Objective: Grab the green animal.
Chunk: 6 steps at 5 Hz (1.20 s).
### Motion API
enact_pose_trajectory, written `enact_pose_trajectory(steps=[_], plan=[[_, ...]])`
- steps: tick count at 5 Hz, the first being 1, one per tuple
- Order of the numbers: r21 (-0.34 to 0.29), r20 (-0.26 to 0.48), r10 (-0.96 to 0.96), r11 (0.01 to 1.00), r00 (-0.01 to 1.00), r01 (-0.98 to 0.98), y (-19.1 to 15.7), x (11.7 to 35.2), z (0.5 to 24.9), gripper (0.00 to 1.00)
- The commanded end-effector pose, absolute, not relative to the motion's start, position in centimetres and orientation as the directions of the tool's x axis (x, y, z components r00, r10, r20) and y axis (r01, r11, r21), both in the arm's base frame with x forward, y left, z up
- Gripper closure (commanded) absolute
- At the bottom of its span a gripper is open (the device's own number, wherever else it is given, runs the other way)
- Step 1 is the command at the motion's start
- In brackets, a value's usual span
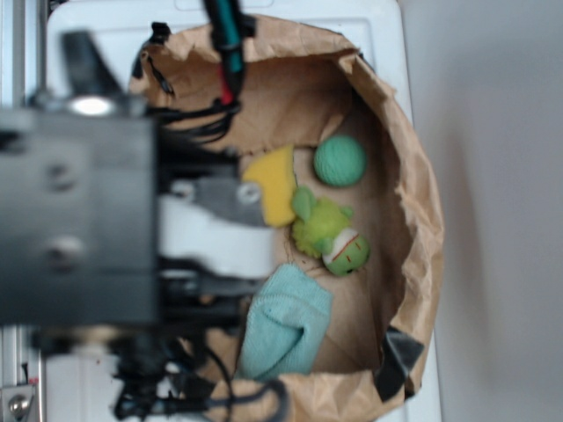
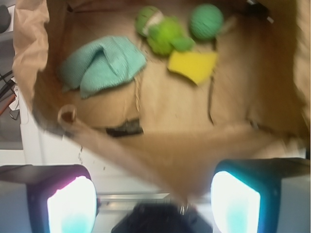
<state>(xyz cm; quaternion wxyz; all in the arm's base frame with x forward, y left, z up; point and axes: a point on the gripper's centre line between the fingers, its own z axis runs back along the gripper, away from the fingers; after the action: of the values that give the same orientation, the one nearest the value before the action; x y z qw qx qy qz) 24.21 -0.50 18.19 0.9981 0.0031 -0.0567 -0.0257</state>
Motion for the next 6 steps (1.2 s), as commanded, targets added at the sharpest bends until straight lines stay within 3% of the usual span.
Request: enact_pose_trajectory(steps=[1,2,4,6], plan=[[0.031,0.266,-0.335,0.94,0.904,0.34,1.6,28.1,18.1,0.0],[0.056,0.247,-0.429,0.901,0.869,0.429,2.0,30.0,16.4,0.0],[0.101,0.33,-0.536,0.839,0.777,0.535,1.5,31.0,13.2,0.0],[0.143,0.304,-0.655,0.749,0.691,0.647,0.9,31.2,8.9,0.0]])
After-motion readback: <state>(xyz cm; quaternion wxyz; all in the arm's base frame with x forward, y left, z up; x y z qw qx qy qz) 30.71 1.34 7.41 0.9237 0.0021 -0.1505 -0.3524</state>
